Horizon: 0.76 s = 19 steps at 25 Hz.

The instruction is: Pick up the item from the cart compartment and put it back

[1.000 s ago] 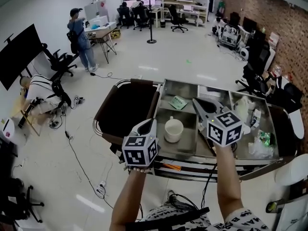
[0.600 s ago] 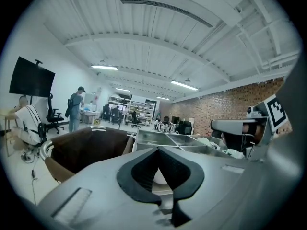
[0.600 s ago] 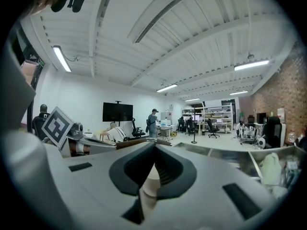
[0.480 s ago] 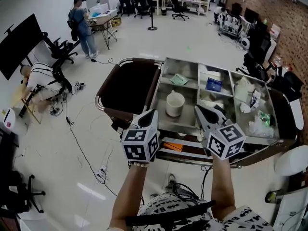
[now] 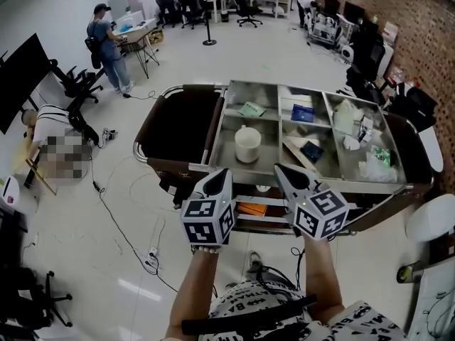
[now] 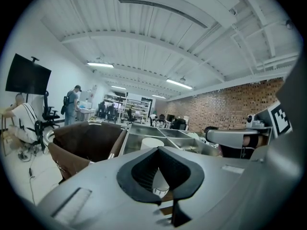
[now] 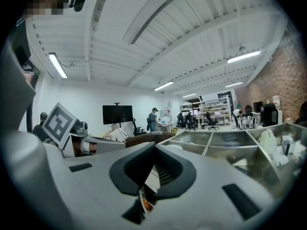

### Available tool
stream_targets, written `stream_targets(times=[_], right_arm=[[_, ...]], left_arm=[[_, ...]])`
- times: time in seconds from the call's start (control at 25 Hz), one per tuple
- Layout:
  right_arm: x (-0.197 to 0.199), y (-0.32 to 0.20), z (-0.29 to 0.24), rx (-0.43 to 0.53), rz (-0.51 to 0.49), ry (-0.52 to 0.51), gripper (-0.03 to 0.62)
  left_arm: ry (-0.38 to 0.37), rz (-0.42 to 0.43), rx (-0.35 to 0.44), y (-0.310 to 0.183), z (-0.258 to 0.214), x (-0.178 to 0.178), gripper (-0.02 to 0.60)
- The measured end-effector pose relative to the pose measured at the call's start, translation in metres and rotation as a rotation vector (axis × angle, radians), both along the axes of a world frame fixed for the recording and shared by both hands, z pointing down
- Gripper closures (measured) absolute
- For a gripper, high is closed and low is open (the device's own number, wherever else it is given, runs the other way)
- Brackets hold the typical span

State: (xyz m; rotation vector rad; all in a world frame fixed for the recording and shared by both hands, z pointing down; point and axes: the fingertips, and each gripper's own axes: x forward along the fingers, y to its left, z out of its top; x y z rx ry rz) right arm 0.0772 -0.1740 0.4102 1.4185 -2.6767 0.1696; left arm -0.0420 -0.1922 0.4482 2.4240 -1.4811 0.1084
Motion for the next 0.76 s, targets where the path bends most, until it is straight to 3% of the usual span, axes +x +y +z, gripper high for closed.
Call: stream_targets(times=[0.76], right_arm=[[-0.0021, 0.0018, 0.0008, 0.004, 0.004, 0.032, 0.583]], left_arm=[[0.008, 0.000, 0.019, 0.0028, -0.0042, 0.0000, 0.581]])
